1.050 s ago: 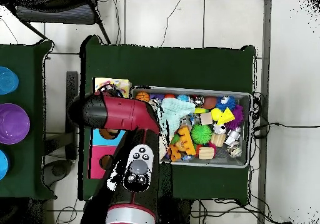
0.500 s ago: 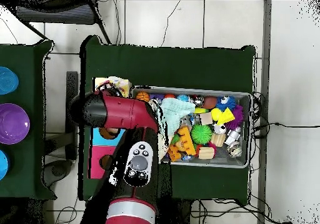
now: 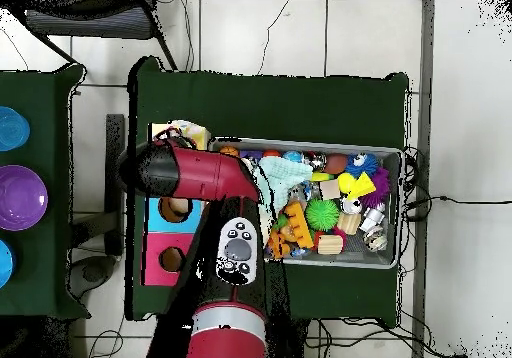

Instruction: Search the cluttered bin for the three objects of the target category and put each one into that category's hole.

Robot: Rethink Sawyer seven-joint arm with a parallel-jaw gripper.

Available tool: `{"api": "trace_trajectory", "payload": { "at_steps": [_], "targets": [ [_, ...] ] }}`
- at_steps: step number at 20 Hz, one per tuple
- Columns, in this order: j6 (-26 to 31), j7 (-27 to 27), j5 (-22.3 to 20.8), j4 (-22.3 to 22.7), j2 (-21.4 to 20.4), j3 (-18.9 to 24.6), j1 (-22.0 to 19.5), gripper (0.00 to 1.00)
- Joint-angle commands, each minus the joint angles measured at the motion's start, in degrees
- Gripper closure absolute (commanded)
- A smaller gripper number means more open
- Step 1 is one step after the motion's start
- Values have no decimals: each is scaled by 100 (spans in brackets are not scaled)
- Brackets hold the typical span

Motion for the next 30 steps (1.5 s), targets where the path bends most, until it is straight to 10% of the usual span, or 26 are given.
{"api": "trace_trajectory", "payload": {
  "at_steps": [1, 13, 30],
  "targets": [
    [5, 188, 104, -56, 514, 758, -233, 100],
    [662, 220, -214, -843, 1251, 120, 38, 100],
    [1610, -396, -56, -439, 968, 908, -530, 100]
  ]
}}
